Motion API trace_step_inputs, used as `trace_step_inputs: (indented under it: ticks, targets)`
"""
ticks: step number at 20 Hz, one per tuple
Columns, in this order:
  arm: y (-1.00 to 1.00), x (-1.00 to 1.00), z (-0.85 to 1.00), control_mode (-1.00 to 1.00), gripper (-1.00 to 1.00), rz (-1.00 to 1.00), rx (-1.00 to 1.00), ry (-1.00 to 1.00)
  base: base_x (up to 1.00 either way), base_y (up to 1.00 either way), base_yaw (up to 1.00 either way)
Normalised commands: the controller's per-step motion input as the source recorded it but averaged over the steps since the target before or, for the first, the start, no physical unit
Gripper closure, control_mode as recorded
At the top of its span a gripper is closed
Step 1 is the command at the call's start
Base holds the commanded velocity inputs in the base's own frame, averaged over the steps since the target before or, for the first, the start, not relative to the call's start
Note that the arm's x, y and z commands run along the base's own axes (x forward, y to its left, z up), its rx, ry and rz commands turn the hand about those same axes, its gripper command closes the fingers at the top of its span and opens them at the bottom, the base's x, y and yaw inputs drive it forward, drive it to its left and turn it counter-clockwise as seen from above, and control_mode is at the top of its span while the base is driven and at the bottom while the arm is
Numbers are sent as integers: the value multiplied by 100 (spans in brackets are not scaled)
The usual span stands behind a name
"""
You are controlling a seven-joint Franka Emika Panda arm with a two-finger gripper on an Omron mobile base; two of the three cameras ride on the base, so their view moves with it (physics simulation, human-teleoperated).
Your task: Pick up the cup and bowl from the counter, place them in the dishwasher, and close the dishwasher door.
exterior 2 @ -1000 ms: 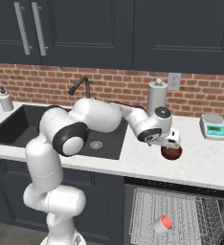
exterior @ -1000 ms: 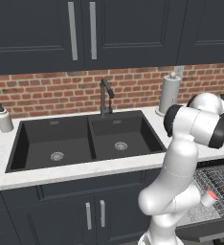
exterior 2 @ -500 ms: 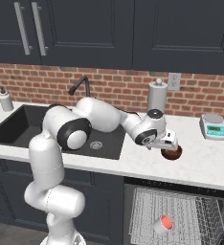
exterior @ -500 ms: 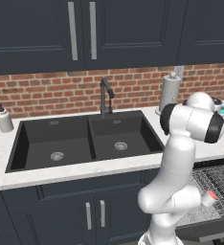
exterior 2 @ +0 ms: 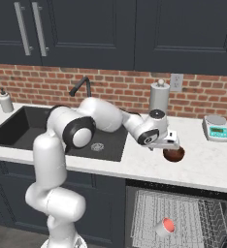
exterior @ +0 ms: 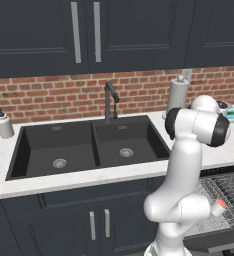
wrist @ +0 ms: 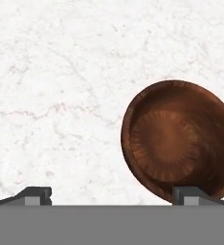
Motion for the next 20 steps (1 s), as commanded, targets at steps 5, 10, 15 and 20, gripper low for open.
trace_step_inputs:
  ticks: [5,10,15,20]
  targets:
    - [-14,9,-8,-100,-100,8,0,3,0,0,0]
    - [-5,5,-19,-100,-100,4,0,4,0,0,0]
    - [-1,5,-15,-100,-100,5,0,0,0,0,0]
    - [-1,2,-8,-100,-100,7,0,0,0,0,0]
